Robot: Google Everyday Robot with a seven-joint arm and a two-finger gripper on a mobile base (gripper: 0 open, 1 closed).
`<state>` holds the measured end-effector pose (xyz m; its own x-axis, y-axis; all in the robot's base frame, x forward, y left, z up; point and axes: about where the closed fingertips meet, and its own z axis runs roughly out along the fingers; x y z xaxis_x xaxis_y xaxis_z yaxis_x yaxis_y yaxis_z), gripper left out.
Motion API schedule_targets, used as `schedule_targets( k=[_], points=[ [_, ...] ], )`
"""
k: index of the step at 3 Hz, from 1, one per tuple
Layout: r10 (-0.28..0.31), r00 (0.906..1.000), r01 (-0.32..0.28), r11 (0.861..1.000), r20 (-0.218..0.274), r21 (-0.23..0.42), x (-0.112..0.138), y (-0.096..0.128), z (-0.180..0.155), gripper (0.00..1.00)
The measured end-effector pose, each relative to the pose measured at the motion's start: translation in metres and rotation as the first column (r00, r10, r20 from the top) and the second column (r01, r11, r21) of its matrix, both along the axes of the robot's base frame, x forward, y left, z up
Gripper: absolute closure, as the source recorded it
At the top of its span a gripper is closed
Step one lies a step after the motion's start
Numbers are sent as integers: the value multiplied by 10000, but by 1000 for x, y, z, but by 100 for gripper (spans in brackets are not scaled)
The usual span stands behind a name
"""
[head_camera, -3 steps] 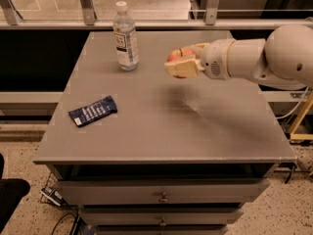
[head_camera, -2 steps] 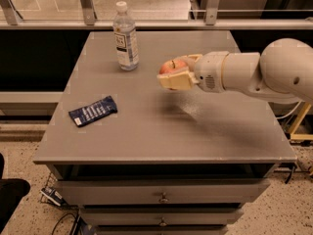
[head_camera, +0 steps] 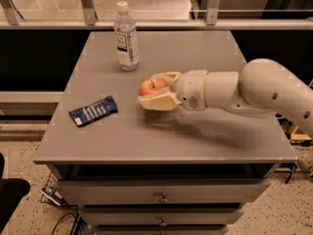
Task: Move apple near rxbar blueberry
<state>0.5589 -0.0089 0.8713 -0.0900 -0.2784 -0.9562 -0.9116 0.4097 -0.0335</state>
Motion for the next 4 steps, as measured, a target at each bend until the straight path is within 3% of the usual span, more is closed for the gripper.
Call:
schedule_targets(
  k=[1, 3, 4],
  points=[
    [1160, 9930, -1165, 9930, 242, 188, -19, 28, -12, 100],
    [2713, 9608, -2727, 9619, 564, 176, -47, 62, -29, 100],
    [2748, 9598, -2761, 9610, 565, 175, -47, 62, -27, 83]
  ],
)
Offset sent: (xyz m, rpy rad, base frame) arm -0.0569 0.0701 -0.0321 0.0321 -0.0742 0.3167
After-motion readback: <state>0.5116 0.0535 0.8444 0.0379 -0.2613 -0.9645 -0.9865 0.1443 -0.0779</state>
